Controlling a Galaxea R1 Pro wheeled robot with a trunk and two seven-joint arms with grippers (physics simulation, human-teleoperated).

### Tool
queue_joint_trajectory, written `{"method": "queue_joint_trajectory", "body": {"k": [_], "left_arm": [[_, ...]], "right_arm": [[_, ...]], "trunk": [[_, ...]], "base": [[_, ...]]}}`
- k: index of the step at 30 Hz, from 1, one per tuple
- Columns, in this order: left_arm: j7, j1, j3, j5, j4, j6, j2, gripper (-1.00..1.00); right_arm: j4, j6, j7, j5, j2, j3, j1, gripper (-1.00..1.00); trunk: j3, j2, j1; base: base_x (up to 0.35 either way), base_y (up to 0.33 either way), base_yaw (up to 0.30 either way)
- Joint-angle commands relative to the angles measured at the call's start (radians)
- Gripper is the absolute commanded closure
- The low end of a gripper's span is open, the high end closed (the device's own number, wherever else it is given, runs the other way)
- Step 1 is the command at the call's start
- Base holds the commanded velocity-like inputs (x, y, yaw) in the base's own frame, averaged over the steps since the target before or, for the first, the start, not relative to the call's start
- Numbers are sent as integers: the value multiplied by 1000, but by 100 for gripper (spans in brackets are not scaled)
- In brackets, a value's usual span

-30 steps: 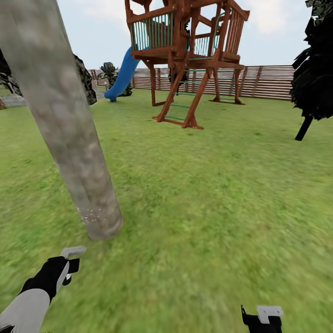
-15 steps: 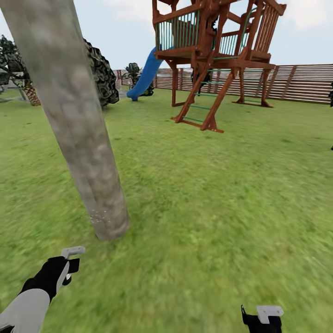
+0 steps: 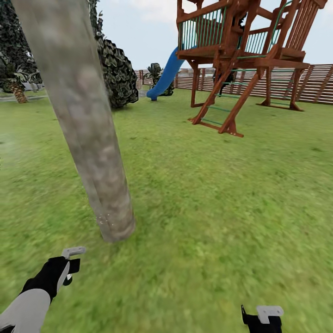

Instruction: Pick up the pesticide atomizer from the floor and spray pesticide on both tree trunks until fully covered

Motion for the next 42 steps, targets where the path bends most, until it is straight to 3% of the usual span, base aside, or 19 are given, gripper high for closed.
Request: {"method": "queue_joint_trajectory", "body": {"k": [1,15,23,25,28,30,32,34,35,36,38,39,42], "left_arm": [[-1,-1,3,-2,-2,5,-1,100],[0,-1,3,-1,-5,4,-1,100],[-5,-1,4,0,-5,5,0,100],[-5,-7,-5,0,-6,4,-28,100],[-9,-18,-11,-2,-7,13,-44,100],[-13,-69,-29,-6,-6,18,-36,100],[-18,-103,-39,-8,-6,20,-2,100],[-83,-122,-78,-10,-6,35,57,100],[-159,-126,-128,-12,-7,46,88,100],[-214,-127,-174,-14,-9,50,102,100],[-290,-126,-278,-27,-37,60,106,100],[-335,-125,-337,-31,-58,108,107,100],[-438,-127,-364,-37,-99,157,122,100]], "right_arm": [[2,-3,-8,11,0,-3,-1,-100],[2,-3,-8,11,0,-5,-1,-100],[2,-3,-10,11,0,-5,-1,-100],[-12,-3,-10,11,-2,-5,-1,-100],[-17,-3,-10,11,-1,-4,-1,-100],[-18,-3,-10,11,-1,-4,-1,-100],[-18,-3,-10,11,-1,-3,-1,-100],[-18,-3,-10,11,-1,-3,-1,-100],[-18,-3,-10,11,-1,-3,-1,-100],[-18,-3,-10,11,-1,-3,-1,-100],[-18,-3,-10,11,0,-3,-1,-100],[-18,-3,-10,11,0,-3,-1,-100],[-18,-3,-10,11,0,-3,-1,-100]], "trunk": [[-1,0,0],[-1,0,0],[-1,0,0],[-1,0,0],[-1,0,0],[-1,0,0],[-1,0,0],[-1,0,0],[-1,0,0],[-1,0,0],[-1,0,0],[-1,0,0],[-1,0,0]], "base": [[180,-231,47],[87,-260,3],[22,-270,231],[146,-131,40],[22,-19,6],[2,-2,0],[0,0,0],[0,0,0],[0,0,0],[0,0,0],[0,0,0],[0,0,0],[0,0,0]]}}
